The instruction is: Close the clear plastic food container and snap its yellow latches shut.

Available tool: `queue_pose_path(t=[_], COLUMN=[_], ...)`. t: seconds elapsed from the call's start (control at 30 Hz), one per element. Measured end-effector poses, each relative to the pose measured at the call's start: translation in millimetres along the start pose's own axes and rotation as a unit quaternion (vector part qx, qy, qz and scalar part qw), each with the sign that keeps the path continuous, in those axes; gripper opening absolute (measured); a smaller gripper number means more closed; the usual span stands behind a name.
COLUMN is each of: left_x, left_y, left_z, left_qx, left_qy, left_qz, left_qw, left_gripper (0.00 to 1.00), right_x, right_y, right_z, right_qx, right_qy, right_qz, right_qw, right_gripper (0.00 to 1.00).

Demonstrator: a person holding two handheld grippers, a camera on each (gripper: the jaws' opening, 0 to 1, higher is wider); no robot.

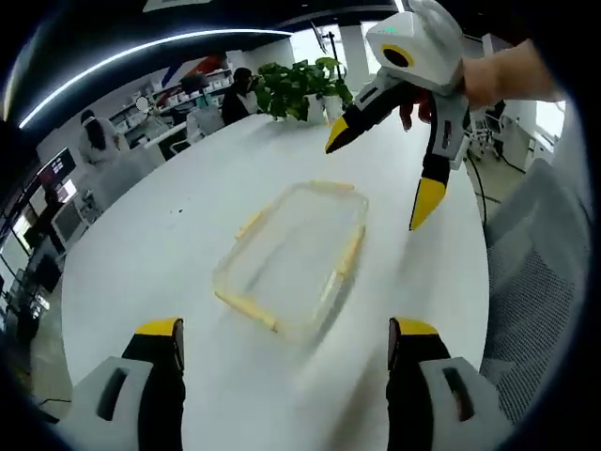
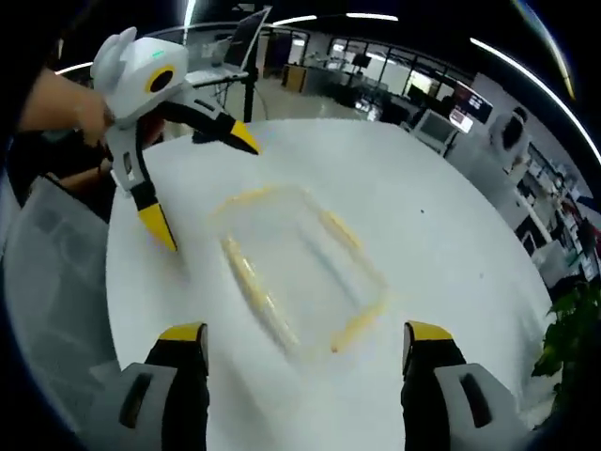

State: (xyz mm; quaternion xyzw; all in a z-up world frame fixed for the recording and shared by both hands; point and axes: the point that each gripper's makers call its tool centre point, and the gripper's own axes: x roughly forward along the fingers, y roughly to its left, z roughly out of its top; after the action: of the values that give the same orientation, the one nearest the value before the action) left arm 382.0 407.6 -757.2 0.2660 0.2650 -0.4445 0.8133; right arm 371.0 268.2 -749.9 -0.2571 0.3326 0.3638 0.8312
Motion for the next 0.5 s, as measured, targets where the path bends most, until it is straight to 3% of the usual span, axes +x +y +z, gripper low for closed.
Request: queue_pose_path(t=[0.5], left_x=[-19.7], left_y=[-2.2], left_z=[-7.1], left_qx=[-0.037], left_qy=[-0.027], left_qz=[0.023], left_qw=[0.9987], left_gripper=[0.91], right_x=[-22.1], right_y=[9.1], right_z=[-6.1], right_qx=[0.029], right_qy=[-0.044], right_qz=[-0.024], right_qw=[0.9983], right_gripper=[0.84])
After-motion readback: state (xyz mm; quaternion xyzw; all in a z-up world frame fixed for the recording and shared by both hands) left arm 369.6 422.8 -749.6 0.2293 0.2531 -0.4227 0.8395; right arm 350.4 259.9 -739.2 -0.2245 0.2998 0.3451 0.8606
